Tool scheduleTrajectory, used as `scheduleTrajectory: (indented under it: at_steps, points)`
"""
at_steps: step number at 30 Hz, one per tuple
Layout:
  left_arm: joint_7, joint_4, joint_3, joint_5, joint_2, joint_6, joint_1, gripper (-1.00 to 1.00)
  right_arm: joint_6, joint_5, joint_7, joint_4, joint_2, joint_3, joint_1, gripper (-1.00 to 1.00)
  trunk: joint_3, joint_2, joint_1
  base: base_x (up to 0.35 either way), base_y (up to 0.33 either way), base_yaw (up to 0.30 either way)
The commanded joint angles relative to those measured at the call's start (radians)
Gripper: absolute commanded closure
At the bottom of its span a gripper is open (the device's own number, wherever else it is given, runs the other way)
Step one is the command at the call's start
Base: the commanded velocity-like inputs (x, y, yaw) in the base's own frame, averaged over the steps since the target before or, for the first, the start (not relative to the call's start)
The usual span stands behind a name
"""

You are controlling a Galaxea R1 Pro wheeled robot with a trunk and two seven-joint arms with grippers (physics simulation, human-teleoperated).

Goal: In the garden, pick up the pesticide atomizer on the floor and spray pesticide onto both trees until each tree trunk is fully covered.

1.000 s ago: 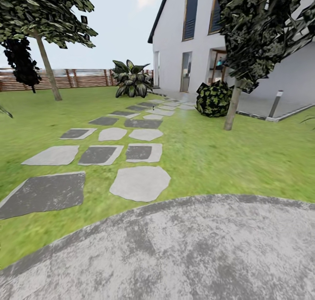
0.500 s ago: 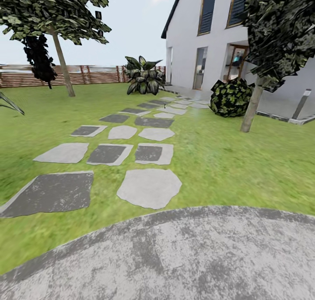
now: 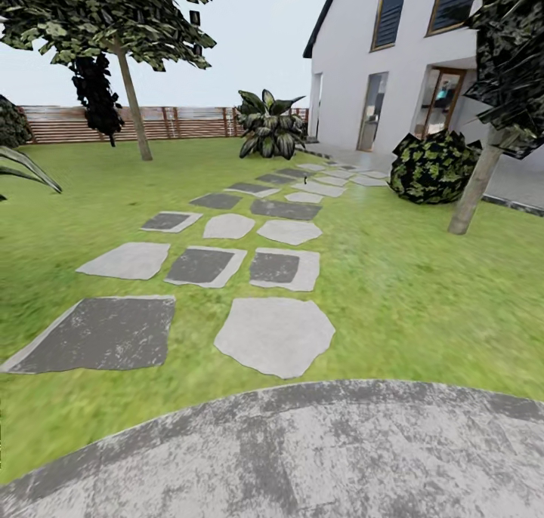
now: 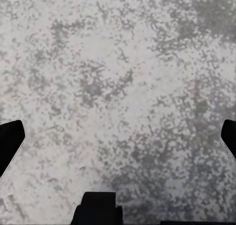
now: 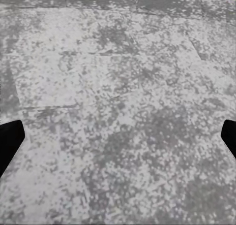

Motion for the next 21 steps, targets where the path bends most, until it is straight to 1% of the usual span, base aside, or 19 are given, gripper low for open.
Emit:
scheduleTrajectory:
  at_steps: [1, 11, 21]
  points:
    - [0.000, 0.000, 0.000, 0.000, 0.000, 0.000, 0.000, -1.00, 0.000, 0.000, 0.000, 0.000, 0.000, 0.000, 0.000, -1.00, -0.001, 0.000, 0.000, 0.340, 0.000, 0.164]
    - [0.001, 0.000, 0.000, 0.000, 0.000, 0.000, 0.000, -1.00, 0.000, 0.000, 0.000, 0.000, 0.000, 0.000, 0.000, -1.00, -0.011, 0.000, 0.000, 0.340, 0.000, 0.150]
    - [0.001, 0.000, 0.000, 0.000, 0.000, 0.000, 0.000, -1.00, 0.000, -0.001, 0.000, 0.000, 0.000, -0.001, 0.000, -1.00, -0.012, 0.000, 0.000, 0.340, 0.000, 0.015]
